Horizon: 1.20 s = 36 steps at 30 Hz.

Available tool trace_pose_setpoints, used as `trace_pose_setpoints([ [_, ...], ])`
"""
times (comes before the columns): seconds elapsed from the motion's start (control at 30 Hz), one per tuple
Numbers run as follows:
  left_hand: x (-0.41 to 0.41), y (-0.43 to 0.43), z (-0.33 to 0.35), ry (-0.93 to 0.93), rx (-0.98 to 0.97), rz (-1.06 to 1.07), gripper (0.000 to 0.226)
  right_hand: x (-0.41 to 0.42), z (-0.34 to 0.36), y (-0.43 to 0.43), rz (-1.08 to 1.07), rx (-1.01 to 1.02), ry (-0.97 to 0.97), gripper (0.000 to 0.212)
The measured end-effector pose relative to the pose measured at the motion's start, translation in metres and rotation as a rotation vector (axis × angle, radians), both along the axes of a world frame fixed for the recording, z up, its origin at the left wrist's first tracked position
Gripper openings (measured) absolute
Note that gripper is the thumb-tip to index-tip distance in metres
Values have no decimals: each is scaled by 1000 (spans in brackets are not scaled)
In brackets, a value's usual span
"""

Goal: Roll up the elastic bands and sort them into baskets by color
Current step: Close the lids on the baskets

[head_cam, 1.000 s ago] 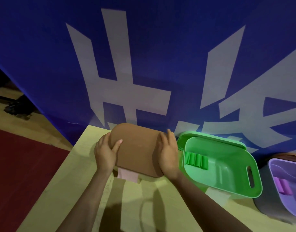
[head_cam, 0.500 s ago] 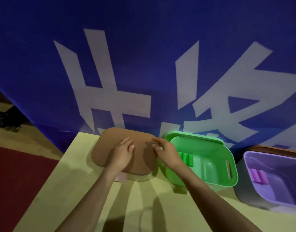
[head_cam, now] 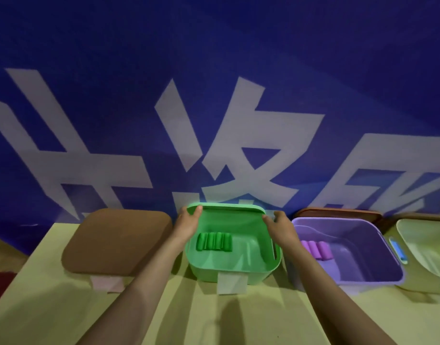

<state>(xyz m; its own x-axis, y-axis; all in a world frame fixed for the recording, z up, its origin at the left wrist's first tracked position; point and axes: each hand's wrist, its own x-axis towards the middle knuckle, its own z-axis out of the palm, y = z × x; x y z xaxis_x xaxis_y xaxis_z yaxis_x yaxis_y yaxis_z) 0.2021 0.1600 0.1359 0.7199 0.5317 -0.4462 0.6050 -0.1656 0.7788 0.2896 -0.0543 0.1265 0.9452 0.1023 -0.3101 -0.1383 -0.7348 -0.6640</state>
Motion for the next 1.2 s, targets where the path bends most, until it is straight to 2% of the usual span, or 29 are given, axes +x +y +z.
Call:
trace_pose_setpoints([
  [0.07,9,3,-10,-10,-157,108,68,12,-3,-1,31,-8,85,53],
  [0.17,26,20,-50,-54,-371,286,72,29,-11,1,95,-26,146,37],
  [0.23,25,13,-36,-69,-452,362,50,38,-17,3,139,-28,179,45],
  [0.3,26,8,-28,-74,-449,371,37,43,-20,3,158,-10,211,56],
  [0.47,29,8,-31,-97,-446,431,34,45,-19,4,136,16,253,69],
  [0.7,24,1,-20,-108,-416,357,36,40,-16,-3,76,44,152,66],
  [0.8,22,2,-13,-142,-384,316,49,37,-2,-7,53,74,126,69],
  [0.97,15,-5,15,-190,-396,216,49,31,24,-11,64,117,-7,60],
  [1.2,9,-4,24,-275,-366,233,54,18,46,-15,-16,228,-45,65],
])
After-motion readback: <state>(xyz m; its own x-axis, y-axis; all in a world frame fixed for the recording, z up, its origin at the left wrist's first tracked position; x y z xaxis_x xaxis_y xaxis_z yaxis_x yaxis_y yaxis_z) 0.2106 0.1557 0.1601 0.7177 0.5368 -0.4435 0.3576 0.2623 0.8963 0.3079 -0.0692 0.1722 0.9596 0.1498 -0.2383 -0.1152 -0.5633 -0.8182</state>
